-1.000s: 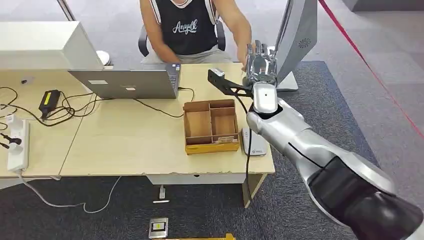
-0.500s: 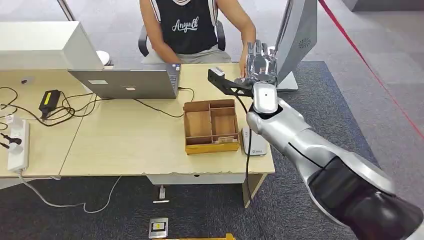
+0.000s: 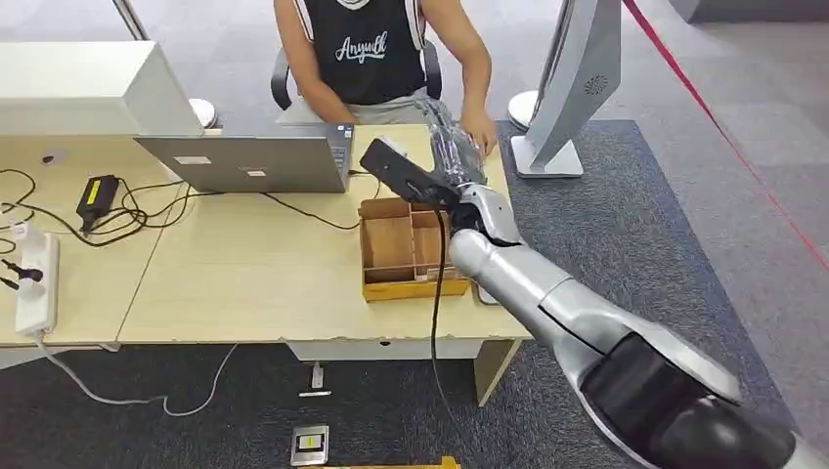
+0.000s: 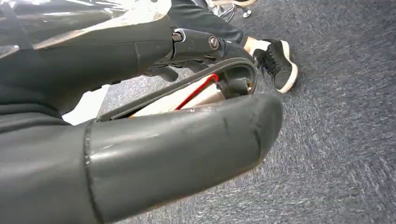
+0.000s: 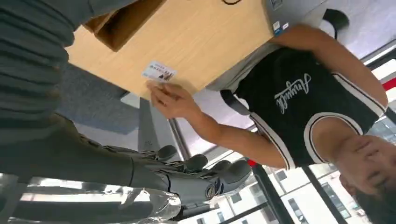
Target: Pass the card to the sensor for recognition and then transmit it.
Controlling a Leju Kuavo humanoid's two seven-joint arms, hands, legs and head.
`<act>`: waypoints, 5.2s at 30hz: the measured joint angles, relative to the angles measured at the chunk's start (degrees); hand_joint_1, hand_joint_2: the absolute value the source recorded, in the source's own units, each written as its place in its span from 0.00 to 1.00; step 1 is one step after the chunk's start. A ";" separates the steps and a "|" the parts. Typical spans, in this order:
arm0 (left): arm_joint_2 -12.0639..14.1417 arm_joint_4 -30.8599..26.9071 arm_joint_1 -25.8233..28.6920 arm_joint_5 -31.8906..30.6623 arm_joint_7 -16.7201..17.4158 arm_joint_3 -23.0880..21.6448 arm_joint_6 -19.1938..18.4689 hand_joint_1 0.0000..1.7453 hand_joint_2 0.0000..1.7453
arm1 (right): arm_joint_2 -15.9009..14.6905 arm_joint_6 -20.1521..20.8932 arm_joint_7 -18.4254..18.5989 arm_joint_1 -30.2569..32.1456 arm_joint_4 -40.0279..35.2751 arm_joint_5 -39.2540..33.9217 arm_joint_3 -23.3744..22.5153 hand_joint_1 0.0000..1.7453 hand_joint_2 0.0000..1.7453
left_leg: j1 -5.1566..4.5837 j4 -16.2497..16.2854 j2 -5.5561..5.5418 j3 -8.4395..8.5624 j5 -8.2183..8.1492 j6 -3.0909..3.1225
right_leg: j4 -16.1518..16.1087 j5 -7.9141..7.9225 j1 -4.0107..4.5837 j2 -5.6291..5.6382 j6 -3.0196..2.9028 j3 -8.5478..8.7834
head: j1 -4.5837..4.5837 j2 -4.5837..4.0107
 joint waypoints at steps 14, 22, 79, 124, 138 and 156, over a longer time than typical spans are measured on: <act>0.02 0.00 0.14 1.95 0.00 0.00 0.11 0.00 0.00 | -3.39 1.86 -4.18 5.71 -12.16 -10.23 -1.31 0.00 1.00 | -0.01 0.01 0.00 0.07 -0.01 0.01 | -0.02 0.01 -0.01 0.03 0.00 0.00 | -0.04 0.00; 0.02 0.00 0.13 3.13 -0.59 -0.02 0.11 0.00 0.00 | -9.51 5.88 -7.78 14.39 -23.89 -10.18 -1.68 0.00 1.00 | -0.02 0.01 0.00 0.06 -0.05 0.01 | -0.05 0.01 -0.01 0.03 0.01 0.00 | -0.02 0.00; 0.81 -0.90 0.16 9.05 0.59 -8.63 -1.33 0.00 0.00 | -12.98 18.51 10.82 18.12 -27.23 30.05 1.92 0.00 1.00 | -0.01 0.00 0.00 -0.01 -0.03 0.01 | -0.03 0.01 -0.01 0.03 0.01 0.01 | -0.02 -0.02; 1.14 -1.38 0.44 15.26 1.31 -14.25 -0.50 0.00 0.00 | -9.53 25.09 13.29 14.77 -11.89 30.53 5.14 0.00 1.00 | -0.01 0.00 0.00 0.01 -0.03 0.00 | -0.03 0.01 -0.01 0.02 0.01 0.00 | -0.02 -0.02; 1.66 -1.40 0.58 17.16 1.81 -16.31 -0.28 0.00 0.00 | -11.87 25.07 15.32 14.97 -11.89 30.14 4.85 0.00 1.00 | -0.02 0.00 0.00 0.02 -0.03 0.00 | -0.03 0.01 -0.01 0.03 0.01 0.00 | -0.02 0.00; 1.95 -1.46 0.70 18.49 2.75 -18.47 -0.15 0.00 0.00 | -13.68 23.10 15.58 16.40 -13.52 29.97 2.80 0.00 1.00 | -0.02 0.01 0.00 0.02 -0.03 0.00 | -0.03 0.01 -0.01 0.03 0.01 0.00 | -0.02 0.00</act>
